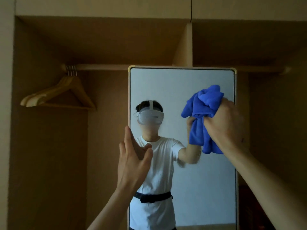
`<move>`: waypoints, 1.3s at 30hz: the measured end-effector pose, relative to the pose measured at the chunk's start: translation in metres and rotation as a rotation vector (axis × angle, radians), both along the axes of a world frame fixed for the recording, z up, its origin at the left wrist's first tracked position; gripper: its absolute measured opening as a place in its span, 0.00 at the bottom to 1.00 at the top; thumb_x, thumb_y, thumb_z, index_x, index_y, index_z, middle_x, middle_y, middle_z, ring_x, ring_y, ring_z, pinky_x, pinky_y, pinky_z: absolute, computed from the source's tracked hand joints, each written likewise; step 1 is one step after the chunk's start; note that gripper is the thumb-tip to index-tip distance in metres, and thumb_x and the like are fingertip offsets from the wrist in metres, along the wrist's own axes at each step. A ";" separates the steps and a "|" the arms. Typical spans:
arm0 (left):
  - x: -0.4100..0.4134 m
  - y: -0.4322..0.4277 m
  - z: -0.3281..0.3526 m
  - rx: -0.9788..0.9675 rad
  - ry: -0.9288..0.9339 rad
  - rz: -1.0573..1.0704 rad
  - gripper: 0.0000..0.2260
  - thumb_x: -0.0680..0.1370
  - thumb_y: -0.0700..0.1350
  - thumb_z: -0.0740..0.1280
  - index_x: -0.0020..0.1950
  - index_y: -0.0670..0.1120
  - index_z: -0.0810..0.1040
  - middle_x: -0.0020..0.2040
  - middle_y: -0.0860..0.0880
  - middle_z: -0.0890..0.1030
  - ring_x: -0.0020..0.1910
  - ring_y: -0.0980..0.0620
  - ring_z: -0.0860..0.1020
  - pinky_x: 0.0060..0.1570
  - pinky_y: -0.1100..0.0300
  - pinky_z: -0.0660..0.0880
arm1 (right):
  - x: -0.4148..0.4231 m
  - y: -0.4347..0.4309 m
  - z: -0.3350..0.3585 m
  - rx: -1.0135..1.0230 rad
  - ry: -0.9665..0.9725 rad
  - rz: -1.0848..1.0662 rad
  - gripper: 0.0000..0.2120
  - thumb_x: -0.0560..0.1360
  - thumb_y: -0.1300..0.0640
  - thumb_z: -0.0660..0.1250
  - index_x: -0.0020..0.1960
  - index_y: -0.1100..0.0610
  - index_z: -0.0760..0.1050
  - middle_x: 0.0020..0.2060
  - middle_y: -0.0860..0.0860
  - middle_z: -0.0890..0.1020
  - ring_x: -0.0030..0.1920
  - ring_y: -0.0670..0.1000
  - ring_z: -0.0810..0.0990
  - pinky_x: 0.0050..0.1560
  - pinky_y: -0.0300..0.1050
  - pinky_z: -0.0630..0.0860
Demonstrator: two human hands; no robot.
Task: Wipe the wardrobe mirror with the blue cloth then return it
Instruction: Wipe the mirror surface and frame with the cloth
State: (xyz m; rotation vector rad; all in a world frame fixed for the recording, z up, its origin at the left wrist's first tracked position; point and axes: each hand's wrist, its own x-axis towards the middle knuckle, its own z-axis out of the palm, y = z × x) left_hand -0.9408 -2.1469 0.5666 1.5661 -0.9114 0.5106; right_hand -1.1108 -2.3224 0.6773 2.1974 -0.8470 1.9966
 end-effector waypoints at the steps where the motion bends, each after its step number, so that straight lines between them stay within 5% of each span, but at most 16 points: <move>1: 0.002 -0.002 -0.003 -0.012 -0.002 -0.013 0.43 0.78 0.57 0.69 0.83 0.61 0.41 0.73 0.54 0.63 0.58 0.58 0.68 0.40 0.67 0.67 | 0.005 0.008 -0.001 -0.013 0.014 0.010 0.14 0.73 0.56 0.69 0.56 0.60 0.73 0.46 0.57 0.78 0.45 0.59 0.77 0.42 0.50 0.70; 4: 0.005 -0.001 -0.012 -0.011 0.007 -0.033 0.44 0.78 0.54 0.70 0.82 0.61 0.41 0.65 0.60 0.60 0.56 0.59 0.68 0.38 0.69 0.66 | 0.022 0.031 -0.001 -0.028 0.036 0.056 0.09 0.74 0.57 0.67 0.52 0.58 0.73 0.43 0.54 0.78 0.43 0.55 0.79 0.40 0.50 0.76; 7: 0.003 0.004 -0.015 0.013 0.044 -0.064 0.44 0.78 0.53 0.70 0.82 0.62 0.41 0.63 0.62 0.59 0.54 0.62 0.69 0.40 0.69 0.66 | 0.041 0.053 -0.002 -0.081 0.100 0.088 0.06 0.71 0.58 0.66 0.48 0.55 0.72 0.39 0.51 0.77 0.38 0.53 0.76 0.33 0.45 0.68; 11: 0.001 0.008 -0.018 0.015 0.084 -0.141 0.43 0.79 0.51 0.70 0.82 0.62 0.42 0.58 0.67 0.62 0.51 0.84 0.67 0.45 0.74 0.64 | 0.068 0.083 -0.012 -0.205 0.232 0.091 0.12 0.66 0.59 0.67 0.49 0.55 0.72 0.38 0.49 0.74 0.37 0.52 0.73 0.30 0.41 0.60; 15: 0.002 0.011 -0.022 -0.004 0.094 -0.190 0.43 0.79 0.48 0.70 0.82 0.62 0.43 0.63 0.66 0.64 0.51 0.89 0.62 0.46 0.76 0.63 | 0.084 0.098 -0.024 -0.339 0.314 0.022 0.13 0.66 0.61 0.71 0.50 0.58 0.74 0.40 0.52 0.75 0.38 0.51 0.72 0.34 0.43 0.62; 20: 0.003 0.014 -0.025 -0.002 0.087 -0.234 0.42 0.78 0.44 0.70 0.81 0.65 0.47 0.69 0.52 0.72 0.57 0.81 0.69 0.53 0.70 0.68 | 0.082 0.106 -0.024 -0.583 0.520 0.048 0.14 0.63 0.62 0.71 0.49 0.59 0.77 0.41 0.54 0.79 0.41 0.56 0.78 0.38 0.44 0.61; 26: 0.004 0.028 -0.032 0.053 0.103 -0.295 0.44 0.79 0.44 0.70 0.79 0.70 0.44 0.69 0.56 0.73 0.68 0.60 0.74 0.71 0.46 0.71 | 0.069 0.102 0.011 -0.713 0.743 0.026 0.14 0.69 0.60 0.64 0.54 0.52 0.75 0.47 0.49 0.77 0.46 0.53 0.74 0.42 0.47 0.60; 31: 0.006 0.031 -0.031 0.040 0.116 -0.316 0.41 0.79 0.41 0.70 0.81 0.65 0.49 0.78 0.55 0.66 0.74 0.56 0.69 0.73 0.45 0.69 | 0.073 0.099 -0.016 -0.666 0.692 0.095 0.14 0.66 0.60 0.66 0.51 0.55 0.76 0.43 0.50 0.77 0.45 0.54 0.74 0.42 0.46 0.63; 39: 0.009 0.034 -0.047 0.019 0.189 -0.301 0.26 0.76 0.44 0.70 0.71 0.59 0.66 0.63 0.52 0.80 0.62 0.54 0.80 0.63 0.46 0.77 | 0.080 0.098 -0.082 -0.640 0.724 0.141 0.14 0.64 0.58 0.69 0.49 0.56 0.75 0.43 0.53 0.78 0.45 0.56 0.75 0.49 0.54 0.73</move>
